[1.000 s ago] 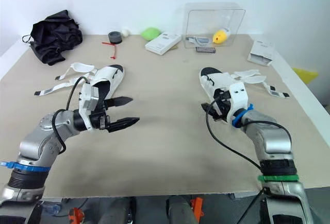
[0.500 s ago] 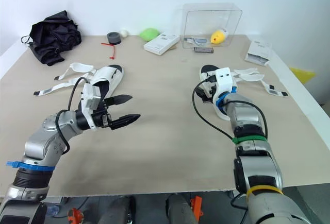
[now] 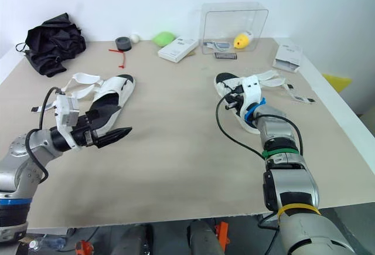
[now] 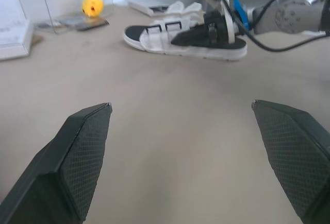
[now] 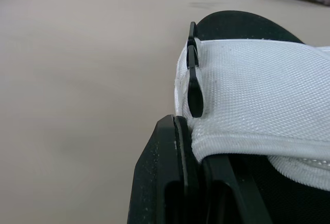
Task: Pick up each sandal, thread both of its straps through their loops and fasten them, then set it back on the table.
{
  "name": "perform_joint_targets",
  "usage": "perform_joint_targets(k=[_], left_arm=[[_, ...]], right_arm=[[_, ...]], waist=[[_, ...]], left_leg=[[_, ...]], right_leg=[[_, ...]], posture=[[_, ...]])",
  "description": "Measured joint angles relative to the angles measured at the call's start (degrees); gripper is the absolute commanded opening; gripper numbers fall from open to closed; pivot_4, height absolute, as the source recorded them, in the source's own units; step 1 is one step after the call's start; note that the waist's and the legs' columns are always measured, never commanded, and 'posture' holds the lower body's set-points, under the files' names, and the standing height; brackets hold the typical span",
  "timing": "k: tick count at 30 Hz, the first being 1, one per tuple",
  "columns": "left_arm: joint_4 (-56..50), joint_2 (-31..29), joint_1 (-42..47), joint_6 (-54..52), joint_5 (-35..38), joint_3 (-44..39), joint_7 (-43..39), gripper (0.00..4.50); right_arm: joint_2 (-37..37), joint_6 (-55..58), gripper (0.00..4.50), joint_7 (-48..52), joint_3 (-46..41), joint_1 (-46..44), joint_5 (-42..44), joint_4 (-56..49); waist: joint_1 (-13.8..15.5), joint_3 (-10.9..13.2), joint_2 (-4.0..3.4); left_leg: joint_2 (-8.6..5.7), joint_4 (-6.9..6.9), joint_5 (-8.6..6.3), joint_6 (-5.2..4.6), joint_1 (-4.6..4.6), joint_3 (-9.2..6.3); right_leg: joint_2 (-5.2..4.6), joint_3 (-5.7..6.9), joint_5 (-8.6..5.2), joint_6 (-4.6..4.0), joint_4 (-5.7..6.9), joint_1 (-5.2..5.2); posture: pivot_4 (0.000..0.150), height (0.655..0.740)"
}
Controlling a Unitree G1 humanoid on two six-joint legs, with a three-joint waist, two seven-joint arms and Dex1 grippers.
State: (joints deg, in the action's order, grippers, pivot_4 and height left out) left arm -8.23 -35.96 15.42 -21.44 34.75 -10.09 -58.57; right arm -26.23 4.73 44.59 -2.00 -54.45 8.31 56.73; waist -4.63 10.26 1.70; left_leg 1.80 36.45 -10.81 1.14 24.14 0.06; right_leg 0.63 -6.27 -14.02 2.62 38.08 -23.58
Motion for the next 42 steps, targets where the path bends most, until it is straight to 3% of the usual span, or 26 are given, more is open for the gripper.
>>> perform_joint_targets(k=[6,10,16,20,22,23,29,35,42], left_arm=[[0.0,-3.7,-0.3,-1.6,1.7,-1.1,-3.0,4.50],[1.2,-6.2,-0.3,-2.7,1.8,-1.2,-5.4,4.50],[4.3,-9.6,1.4,-3.2,0.0,0.6,-9.5,4.50],[7.7,-9.7,4.2,-0.7,-2.7,2.8,-11.5,3.49],[12.7,-7.5,8.3,1.4,-4.5,5.1,-12.7,2.52],[13.2,-6.8,8.9,1.8,-4.6,5.7,-12.9,2.42],[17.5,-0.3,15.3,5.9,-7.1,12.2,-17.1,0.03],[27.0,3.1,20.6,12.8,-13.8,17.0,-19.6,0.03],[32.1,3.3,20.6,21.7,-19.9,20.5,-22.1,0.03]], right_arm=[[-0.5,2.3,0.12,26.1,7.1,7.6,3.0,-17.7],[-2.2,4.6,0.12,37.2,12.9,9.9,3.8,-26.7],[-3.7,3.0,0.12,43.4,17.5,11.2,2.8,-30.3],[-3.8,1.7,0.00,44.1,18.5,11.2,2.7,-30.6],[-3.9,1.3,0.00,44.2,18.6,11.1,2.6,-30.5],[-3.9,1.3,0.00,44.1,18.8,11.0,2.6,-30.5],[-3.7,1.3,0.00,44.2,19.2,10.8,2.6,-30.5],[-4.2,1.6,0.00,44.2,19.9,13.1,2.8,-35.0],[-4.2,2.5,0.00,44.1,19.9,13.1,2.8,-35.2]], waist=[[0.0,0.0,-0.07],[0.1,0.0,-0.08],[0.2,0.0,-0.08],[0.2,0.0,-0.07],[0.3,0.0,-0.06],[0.3,0.0,-0.05],[0.1,0.0,-0.03],[0.2,0.0,-0.06],[0.2,0.0,-0.06]], left_leg=[[0.03,-0.05,-0.02,0.02,0.09,-0.06],[0.02,-0.02,-0.02,0.02,0.09,-0.09],[0.02,0.00,-0.02,0.02,0.06,-0.08],[0.03,-0.01,-0.02,0.02,0.04,-0.11],[0.03,0.02,-0.02,0.02,0.03,-0.19],[0.04,0.02,-0.02,0.02,0.03,-0.18],[0.05,0.02,-0.02,0.02,0.03,-0.24],[0.02,0.00,-0.04,-0.01,-0.01,-0.41],[0.01,0.02,-0.03,-0.01,-0.06,-0.43]], right_leg=[[0.00,0.10,-0.05,-0.05,0.06,-0.11],[-0.01,0.15,-0.06,-0.05,0.06,-0.09],[-0.01,0.19,-0.12,-0.12,0.09,-0.09],[0.00,0.25,-0.12,-0.16,0.10,-0.07],[0.00,0.34,-0.13,-0.17,0.12,-0.03],[0.01,0.33,-0.13,-0.18,0.12,-0.04],[0.07,0.34,-0.14,-0.24,0.16,-0.03],[0.08,0.46,-0.20,-0.34,0.22,0.04],[0.06,0.49,-0.21,-0.34,0.22,0.12]], posture=[[0.150,0.7400],[0.150,0.7400],[0.150,0.7400],[0.150,0.7400],[0.150,0.7400],[0.150,0.7400],[0.150,0.7400],[0.150,0.7400],[0.150,0.7400]])
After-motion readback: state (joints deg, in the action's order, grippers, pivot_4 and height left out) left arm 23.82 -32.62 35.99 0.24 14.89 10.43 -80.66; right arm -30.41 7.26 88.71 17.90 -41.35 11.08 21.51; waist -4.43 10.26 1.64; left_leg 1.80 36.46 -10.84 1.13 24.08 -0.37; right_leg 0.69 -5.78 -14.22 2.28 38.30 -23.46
